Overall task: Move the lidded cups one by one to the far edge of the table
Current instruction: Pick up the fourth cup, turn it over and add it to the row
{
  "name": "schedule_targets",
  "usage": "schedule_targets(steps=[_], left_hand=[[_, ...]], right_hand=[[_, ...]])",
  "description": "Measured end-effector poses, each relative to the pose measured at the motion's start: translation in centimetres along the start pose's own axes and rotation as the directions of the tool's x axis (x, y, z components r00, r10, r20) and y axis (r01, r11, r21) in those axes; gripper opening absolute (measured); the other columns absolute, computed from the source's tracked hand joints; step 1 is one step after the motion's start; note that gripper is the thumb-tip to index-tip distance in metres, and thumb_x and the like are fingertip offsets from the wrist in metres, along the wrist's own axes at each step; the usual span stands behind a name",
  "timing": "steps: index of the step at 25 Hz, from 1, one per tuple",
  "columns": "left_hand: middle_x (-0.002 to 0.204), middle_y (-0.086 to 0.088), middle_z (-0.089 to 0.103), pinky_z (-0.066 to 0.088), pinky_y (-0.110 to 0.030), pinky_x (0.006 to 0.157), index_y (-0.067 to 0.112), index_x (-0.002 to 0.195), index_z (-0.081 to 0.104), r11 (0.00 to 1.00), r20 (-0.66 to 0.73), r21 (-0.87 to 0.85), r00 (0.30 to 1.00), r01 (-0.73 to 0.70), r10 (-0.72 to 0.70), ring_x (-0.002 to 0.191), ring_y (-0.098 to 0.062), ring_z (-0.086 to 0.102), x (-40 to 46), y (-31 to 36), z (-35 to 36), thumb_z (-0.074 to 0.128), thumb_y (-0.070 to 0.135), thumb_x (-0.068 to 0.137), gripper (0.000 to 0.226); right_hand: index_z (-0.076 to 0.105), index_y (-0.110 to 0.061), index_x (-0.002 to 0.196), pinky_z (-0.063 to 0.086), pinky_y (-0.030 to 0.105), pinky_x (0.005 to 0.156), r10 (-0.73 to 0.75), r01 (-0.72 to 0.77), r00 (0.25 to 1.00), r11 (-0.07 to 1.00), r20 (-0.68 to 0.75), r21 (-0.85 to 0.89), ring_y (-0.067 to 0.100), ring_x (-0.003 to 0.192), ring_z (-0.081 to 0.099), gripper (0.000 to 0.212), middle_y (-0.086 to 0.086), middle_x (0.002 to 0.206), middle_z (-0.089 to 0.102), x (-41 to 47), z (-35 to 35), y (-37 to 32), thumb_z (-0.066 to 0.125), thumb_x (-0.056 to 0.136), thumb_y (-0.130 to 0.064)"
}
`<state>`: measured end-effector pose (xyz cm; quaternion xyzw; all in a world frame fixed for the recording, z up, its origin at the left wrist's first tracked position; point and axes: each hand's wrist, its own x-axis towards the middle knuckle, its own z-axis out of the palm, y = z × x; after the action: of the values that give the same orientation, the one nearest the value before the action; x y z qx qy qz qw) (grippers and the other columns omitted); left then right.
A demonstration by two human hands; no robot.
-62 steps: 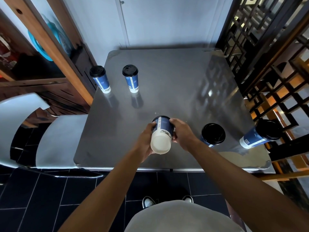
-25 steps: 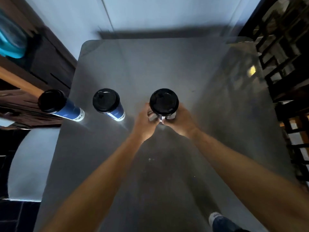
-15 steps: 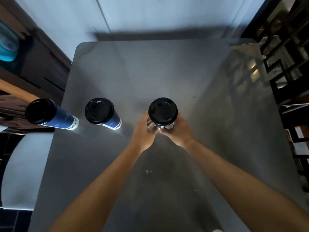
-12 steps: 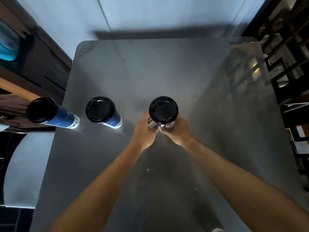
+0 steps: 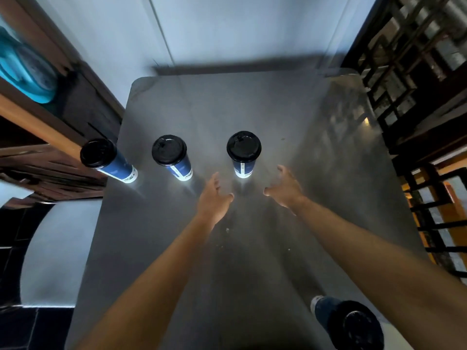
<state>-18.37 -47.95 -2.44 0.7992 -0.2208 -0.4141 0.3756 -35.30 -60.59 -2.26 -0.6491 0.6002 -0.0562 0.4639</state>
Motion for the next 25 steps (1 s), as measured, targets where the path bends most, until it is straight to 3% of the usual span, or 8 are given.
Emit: schedule_targets(steps=[3, 5, 9, 12, 15, 18, 22, 25], left_hand=[[0.147, -0.013, 0.053, 0.05, -0.046, 0.107, 0.017, 0.153, 0.038, 0.998, 0.042, -0.02, 0.997, -0.064, 0.065, 0.132, -0.023, 0.054, -4.5, -0.3, -0.8, 0.071, 0.005, 0.087, 0.075], [0.145, -0.016, 0.054, 0.055, -0.042, 0.098, 0.013, 0.15, 0.041, 0.992, 0.056, -0.031, 0.991, -0.123, 0.125, 0.131, -0.025, 0.055, -7.7, -0.2, -1.2, 0.07, 0.001, 0.087, 0.07], [0.141, -0.016, 0.057, 0.05, -0.05, 0.105, 0.01, 0.144, 0.046, 0.967, 0.129, -0.03, 0.959, -0.252, 0.253, 0.13, -0.024, 0.055, -13.7, -0.3, -1.1, 0.068, 0.001, 0.089, 0.06], [0.136, -0.019, 0.061, 0.049, -0.045, 0.106, 0.008, 0.14, 0.051, 0.943, 0.218, -0.026, 0.919, -0.331, 0.329, 0.128, -0.027, 0.058, -18.1, -0.8, 0.2, 0.066, -0.001, 0.089, 0.054], [0.128, -0.018, 0.066, 0.048, -0.037, 0.104, 0.007, 0.132, 0.06, 0.911, 0.302, -0.029, 0.865, -0.412, 0.401, 0.121, -0.028, 0.063, -21.6, -1.4, 2.2, 0.062, -0.002, 0.093, 0.04], [0.116, -0.003, 0.071, 0.049, -0.035, 0.107, 0.014, 0.118, 0.069, 0.861, 0.354, -0.106, 0.79, -0.497, 0.5, 0.11, -0.015, 0.067, -24.5, -2.6, 4.3, 0.057, 0.005, 0.101, 0.023], [0.123, 0.005, 0.067, 0.044, -0.016, 0.104, 0.035, 0.117, 0.063, 0.845, 0.399, -0.084, 0.759, -0.528, 0.514, 0.124, -0.014, 0.061, -27.0, -4.2, 6.5, 0.053, -0.003, 0.1, 0.043], [0.13, 0.026, 0.057, 0.037, -0.023, 0.111, 0.047, 0.123, 0.055, 0.855, 0.403, 0.021, 0.787, -0.519, 0.468, 0.132, 0.0, 0.048, -28.3, -5.3, 8.1, 0.044, -0.022, 0.081, 0.082]], right_hand=[[0.037, -0.018, 0.153, 0.044, 0.026, 0.078, -0.031, 0.03, 0.998, 0.999, -0.054, -0.02, 0.024, 0.128, 0.052, 0.084, 0.008, 0.153, 0.046, -4.2, -1.5, 0.0, 0.077, 0.079, -0.019], [0.04, -0.019, 0.15, 0.043, 0.025, 0.081, -0.07, 0.065, 0.994, 0.996, -0.084, -0.055, 0.023, 0.114, 0.059, 0.078, 0.008, 0.149, 0.05, -7.5, -2.1, 0.0, 0.076, 0.08, -0.022], [0.048, -0.018, 0.145, 0.041, 0.025, 0.092, -0.165, 0.149, 0.968, 0.984, -0.187, -0.095, 0.024, 0.125, 0.056, 0.068, 0.009, 0.144, 0.054, -15.1, -3.1, 1.6, 0.074, 0.082, -0.025], [0.053, -0.018, 0.139, 0.039, 0.023, 0.097, -0.229, 0.214, 0.934, 0.973, -0.274, -0.086, 0.021, 0.126, 0.056, 0.059, 0.006, 0.141, 0.056, -20.9, -4.4, 3.6, 0.072, 0.083, -0.023], [0.057, -0.019, 0.128, 0.04, 0.023, 0.094, -0.277, 0.253, 0.899, 0.961, -0.34, -0.113, 0.017, 0.12, 0.057, 0.046, 0.0, 0.131, 0.061, -25.5, -6.0, 6.3, 0.07, 0.084, -0.023], [0.056, -0.026, 0.115, 0.04, 0.025, 0.086, -0.261, 0.241, 0.903, 0.965, -0.341, -0.099, 0.014, 0.111, 0.056, 0.031, -0.005, 0.122, 0.06, -28.2, -7.9, 9.2, 0.066, 0.086, -0.027], [0.056, -0.033, 0.1, 0.039, 0.026, 0.082, -0.252, 0.244, 0.917, 0.968, -0.308, -0.064, 0.014, 0.103, 0.058, 0.018, -0.006, 0.11, 0.058, -29.2, -9.2, 13.0, 0.062, 0.084, -0.03], [0.056, -0.037, 0.091, 0.04, 0.023, 0.079, -0.279, 0.287, 0.932, 0.958, -0.231, 0.003, 0.016, 0.104, 0.058, 0.012, -0.004, 0.11, 0.058, -28.6, -10.0, 16.1, 0.055, 0.08, -0.03]])
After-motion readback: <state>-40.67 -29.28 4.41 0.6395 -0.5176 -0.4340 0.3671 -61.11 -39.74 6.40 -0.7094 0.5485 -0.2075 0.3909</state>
